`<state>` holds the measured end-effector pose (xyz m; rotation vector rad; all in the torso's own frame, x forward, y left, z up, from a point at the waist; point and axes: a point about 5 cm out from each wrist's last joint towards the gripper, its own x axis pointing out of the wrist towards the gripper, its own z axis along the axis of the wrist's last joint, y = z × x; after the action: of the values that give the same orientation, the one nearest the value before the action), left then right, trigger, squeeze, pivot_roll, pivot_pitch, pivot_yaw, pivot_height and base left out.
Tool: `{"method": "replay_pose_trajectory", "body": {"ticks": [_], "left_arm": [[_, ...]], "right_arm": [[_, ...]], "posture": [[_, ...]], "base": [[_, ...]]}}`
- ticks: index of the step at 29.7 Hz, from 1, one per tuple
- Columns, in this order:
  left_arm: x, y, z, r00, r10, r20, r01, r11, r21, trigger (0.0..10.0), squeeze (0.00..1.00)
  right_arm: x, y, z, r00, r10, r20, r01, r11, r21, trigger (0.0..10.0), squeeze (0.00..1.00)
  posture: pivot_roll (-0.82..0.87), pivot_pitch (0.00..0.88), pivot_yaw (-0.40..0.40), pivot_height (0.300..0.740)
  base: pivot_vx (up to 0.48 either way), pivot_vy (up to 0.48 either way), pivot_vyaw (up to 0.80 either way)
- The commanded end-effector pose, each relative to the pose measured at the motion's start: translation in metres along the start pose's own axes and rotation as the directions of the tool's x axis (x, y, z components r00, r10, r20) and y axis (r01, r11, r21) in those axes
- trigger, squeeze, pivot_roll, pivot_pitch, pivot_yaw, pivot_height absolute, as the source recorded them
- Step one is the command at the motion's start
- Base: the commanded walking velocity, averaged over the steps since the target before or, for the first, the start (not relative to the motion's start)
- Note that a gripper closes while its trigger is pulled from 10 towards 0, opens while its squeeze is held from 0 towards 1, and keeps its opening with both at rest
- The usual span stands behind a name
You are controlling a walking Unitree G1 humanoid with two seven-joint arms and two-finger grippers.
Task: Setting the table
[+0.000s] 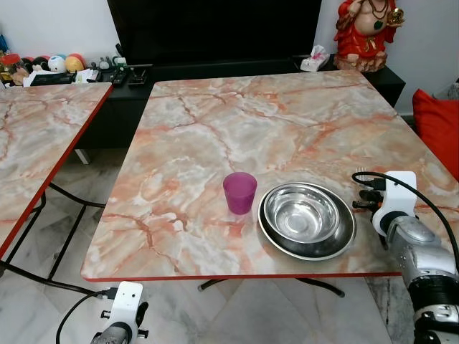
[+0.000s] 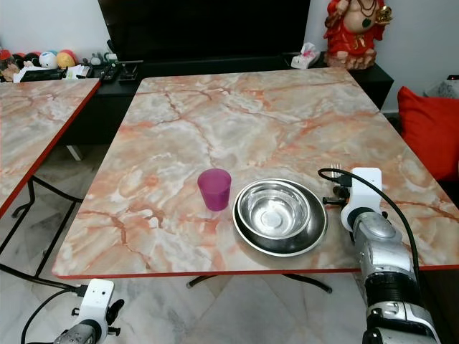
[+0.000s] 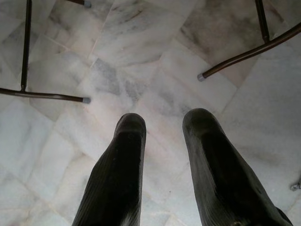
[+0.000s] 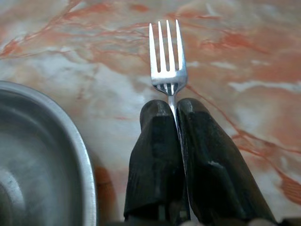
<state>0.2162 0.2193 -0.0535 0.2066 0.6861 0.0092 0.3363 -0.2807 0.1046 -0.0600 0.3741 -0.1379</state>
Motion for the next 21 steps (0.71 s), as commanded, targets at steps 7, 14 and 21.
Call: {"method": "replay_pose_trajectory", "body": {"ticks": [7, 14, 21], "left_arm": [[-0.0013, 0.0044, -0.0042, 1.000, 0.005, -0.022, -0.005, 1.000, 0.006, 10.0, 0.00], [-0.0015, 0.0048, -0.0044, 1.000, 0.004, -0.022, -0.004, 1.000, 0.008, 10.0, 0.00], [-0.0013, 0.0044, -0.0039, 1.000, 0.001, -0.020, -0.001, 1.000, 0.006, 10.0, 0.00]], "right_arm": [[0.0052, 0.0004, -0.0026, 0.999, -0.031, 0.009, 0.032, 0.998, -0.053, 10.0, 0.00], [0.0067, -0.0010, -0.0055, 0.999, -0.039, 0.028, 0.041, 0.998, -0.046, 10.0, 0.00], [0.0082, 0.0003, -0.0018, 0.997, -0.029, 0.074, 0.031, 0.999, -0.018, 10.0, 0.00]], "posture": [[-0.01, 0.046, 0.054, 0.740], [-0.01, 0.049, 0.056, 0.740], [0.00, 0.043, 0.054, 0.740]], "base": [[0.000, 0.000, 0.00], [0.000, 0.000, 0.00], [0.000, 0.000, 0.00]]}}
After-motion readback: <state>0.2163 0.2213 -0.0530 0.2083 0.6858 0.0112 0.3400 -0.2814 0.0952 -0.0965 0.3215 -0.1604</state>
